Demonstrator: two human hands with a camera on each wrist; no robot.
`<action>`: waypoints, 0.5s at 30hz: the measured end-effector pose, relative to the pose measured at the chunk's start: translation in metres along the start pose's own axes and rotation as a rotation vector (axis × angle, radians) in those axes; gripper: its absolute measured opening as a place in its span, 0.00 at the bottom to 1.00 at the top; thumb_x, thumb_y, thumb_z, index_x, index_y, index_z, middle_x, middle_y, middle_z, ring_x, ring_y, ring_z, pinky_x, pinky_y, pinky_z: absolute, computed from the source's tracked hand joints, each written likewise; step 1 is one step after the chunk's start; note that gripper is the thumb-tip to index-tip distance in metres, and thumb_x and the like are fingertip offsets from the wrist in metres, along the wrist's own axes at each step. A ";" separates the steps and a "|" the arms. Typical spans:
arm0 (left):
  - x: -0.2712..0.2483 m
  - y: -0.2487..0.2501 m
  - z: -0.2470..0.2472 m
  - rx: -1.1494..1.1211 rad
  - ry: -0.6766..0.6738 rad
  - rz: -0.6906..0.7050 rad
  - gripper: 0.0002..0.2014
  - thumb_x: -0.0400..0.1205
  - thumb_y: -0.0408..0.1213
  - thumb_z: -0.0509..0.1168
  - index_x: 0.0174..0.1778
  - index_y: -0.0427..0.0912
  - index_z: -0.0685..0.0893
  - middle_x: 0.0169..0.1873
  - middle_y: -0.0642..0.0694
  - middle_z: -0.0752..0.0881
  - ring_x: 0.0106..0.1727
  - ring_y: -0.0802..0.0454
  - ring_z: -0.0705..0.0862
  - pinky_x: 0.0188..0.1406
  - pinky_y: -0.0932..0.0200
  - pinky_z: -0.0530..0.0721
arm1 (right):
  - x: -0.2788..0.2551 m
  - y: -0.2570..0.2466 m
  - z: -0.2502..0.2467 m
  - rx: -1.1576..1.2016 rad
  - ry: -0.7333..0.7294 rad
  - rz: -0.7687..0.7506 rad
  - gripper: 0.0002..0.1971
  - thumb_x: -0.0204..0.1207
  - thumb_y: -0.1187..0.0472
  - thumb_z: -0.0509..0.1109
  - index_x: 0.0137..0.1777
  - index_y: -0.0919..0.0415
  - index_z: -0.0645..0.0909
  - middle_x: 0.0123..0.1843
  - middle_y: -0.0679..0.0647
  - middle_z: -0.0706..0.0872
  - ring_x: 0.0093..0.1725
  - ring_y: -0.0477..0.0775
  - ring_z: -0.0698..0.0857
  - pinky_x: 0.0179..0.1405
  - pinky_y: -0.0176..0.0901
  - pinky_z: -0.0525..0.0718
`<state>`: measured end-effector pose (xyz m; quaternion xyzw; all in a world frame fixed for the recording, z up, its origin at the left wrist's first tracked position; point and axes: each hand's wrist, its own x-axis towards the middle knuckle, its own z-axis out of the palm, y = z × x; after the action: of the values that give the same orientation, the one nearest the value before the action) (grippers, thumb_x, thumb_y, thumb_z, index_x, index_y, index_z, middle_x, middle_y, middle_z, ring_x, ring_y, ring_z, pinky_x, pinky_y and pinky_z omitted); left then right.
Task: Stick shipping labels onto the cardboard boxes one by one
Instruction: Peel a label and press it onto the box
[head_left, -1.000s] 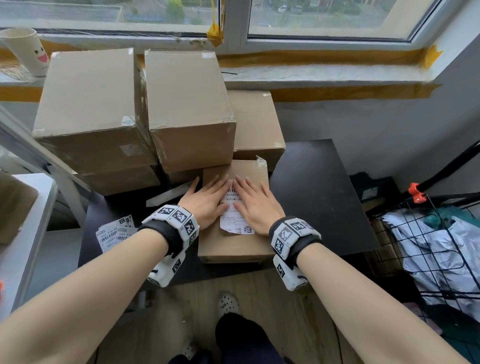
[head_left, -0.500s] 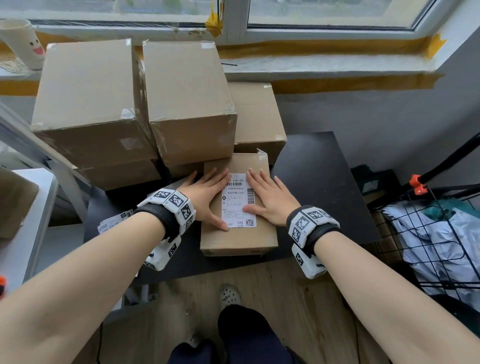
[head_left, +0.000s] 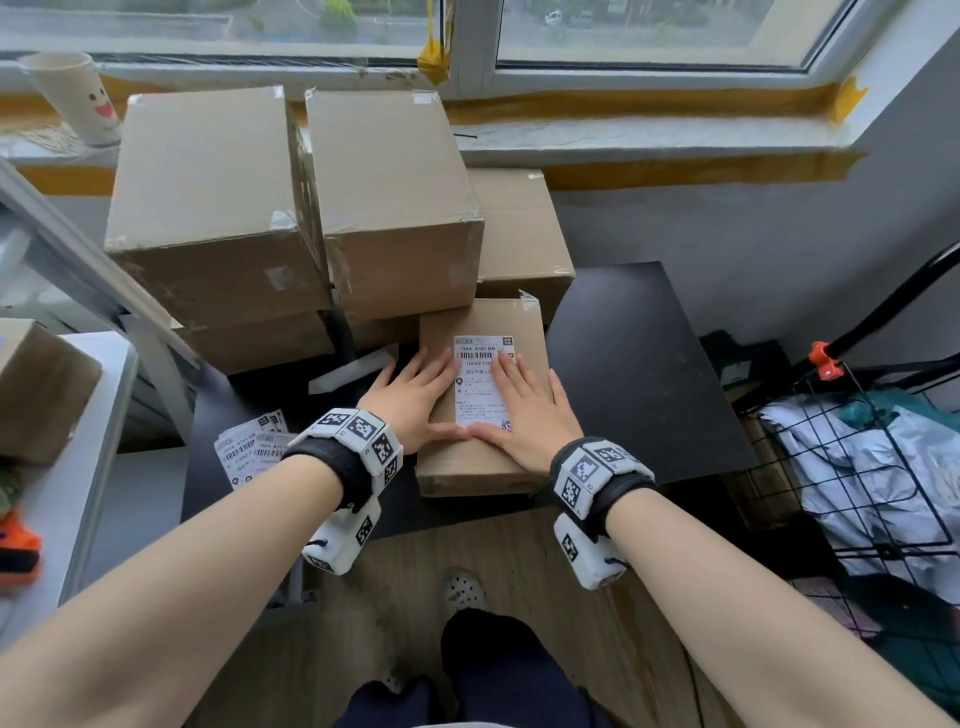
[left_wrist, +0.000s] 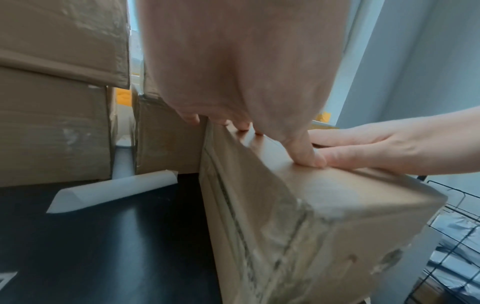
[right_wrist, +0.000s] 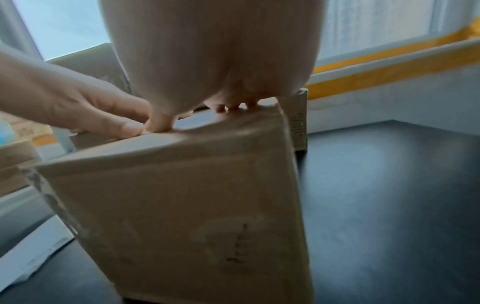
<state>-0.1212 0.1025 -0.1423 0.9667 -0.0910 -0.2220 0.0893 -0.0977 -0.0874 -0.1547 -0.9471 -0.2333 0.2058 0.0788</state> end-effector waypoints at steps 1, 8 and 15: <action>-0.002 0.000 0.003 -0.002 0.004 -0.001 0.45 0.78 0.66 0.54 0.82 0.53 0.38 0.83 0.54 0.39 0.84 0.50 0.39 0.83 0.44 0.43 | -0.001 -0.002 0.001 0.009 0.012 0.017 0.42 0.79 0.33 0.51 0.83 0.51 0.35 0.85 0.46 0.36 0.84 0.47 0.36 0.82 0.55 0.34; -0.013 0.002 0.014 -0.062 -0.007 -0.029 0.36 0.84 0.58 0.49 0.82 0.52 0.37 0.83 0.53 0.37 0.84 0.49 0.38 0.82 0.46 0.44 | -0.033 0.002 0.007 -0.114 -0.019 -0.165 0.31 0.84 0.40 0.42 0.83 0.47 0.39 0.85 0.45 0.39 0.84 0.48 0.40 0.82 0.53 0.37; -0.014 -0.002 0.004 -0.141 -0.067 0.021 0.42 0.83 0.55 0.57 0.82 0.46 0.37 0.83 0.49 0.37 0.84 0.45 0.38 0.84 0.47 0.46 | -0.053 -0.006 0.018 -0.172 -0.040 -0.274 0.28 0.85 0.44 0.40 0.83 0.48 0.40 0.85 0.44 0.42 0.84 0.47 0.40 0.83 0.47 0.38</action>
<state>-0.1353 0.1073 -0.1409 0.9491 -0.0883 -0.2590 0.1563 -0.1508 -0.1061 -0.1507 -0.9053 -0.3788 0.1910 0.0202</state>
